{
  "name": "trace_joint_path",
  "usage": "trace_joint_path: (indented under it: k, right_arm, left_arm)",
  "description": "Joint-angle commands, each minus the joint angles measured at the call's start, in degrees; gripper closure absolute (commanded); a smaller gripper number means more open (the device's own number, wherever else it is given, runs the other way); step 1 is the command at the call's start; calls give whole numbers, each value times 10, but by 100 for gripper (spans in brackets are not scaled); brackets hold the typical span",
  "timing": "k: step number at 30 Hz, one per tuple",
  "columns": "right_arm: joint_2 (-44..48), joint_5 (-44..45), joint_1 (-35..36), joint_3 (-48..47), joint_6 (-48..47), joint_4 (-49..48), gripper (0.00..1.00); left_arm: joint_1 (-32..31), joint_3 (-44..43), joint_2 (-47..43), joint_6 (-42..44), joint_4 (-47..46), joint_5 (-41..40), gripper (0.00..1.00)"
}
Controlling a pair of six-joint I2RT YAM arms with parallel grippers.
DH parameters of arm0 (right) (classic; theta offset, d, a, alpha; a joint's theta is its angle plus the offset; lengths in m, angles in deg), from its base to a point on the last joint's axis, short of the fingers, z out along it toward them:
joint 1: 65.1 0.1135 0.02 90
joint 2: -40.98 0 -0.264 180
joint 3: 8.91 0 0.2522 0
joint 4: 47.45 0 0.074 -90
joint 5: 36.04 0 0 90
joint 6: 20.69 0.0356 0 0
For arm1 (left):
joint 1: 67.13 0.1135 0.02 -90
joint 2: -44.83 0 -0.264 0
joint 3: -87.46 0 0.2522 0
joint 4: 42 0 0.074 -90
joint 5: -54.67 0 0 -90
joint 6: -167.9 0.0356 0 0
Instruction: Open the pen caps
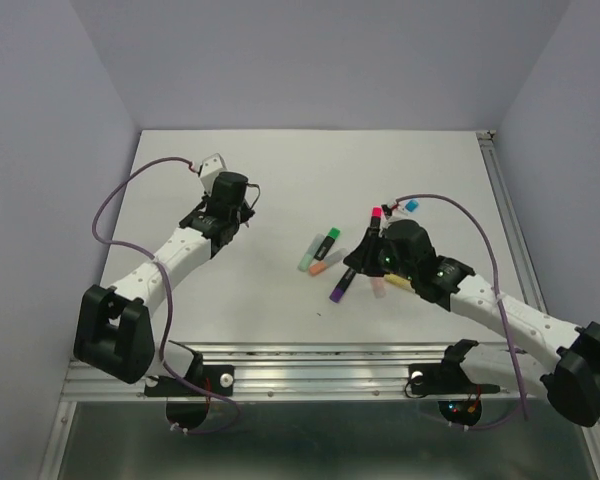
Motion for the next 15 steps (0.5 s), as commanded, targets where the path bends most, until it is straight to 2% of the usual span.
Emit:
trace_joint_path:
  k: [1,7,12,15]
  right_arm:
    - [-5,45,-58,-21,-23,11,99]
    - [-45,42,-141,-22,-41,14,99]
    - [-86,23,-229,-40,-46,14,99]
    - [-111,26,-255,-52,-49,7,99]
  left_arm:
    - [66,-29,36,67,11,27,100]
    - [148,-29,86,126,-43,91,100]
    - [197,-80,171,218,-70,113,100]
    - [222,-124,217,231,-51,154,100]
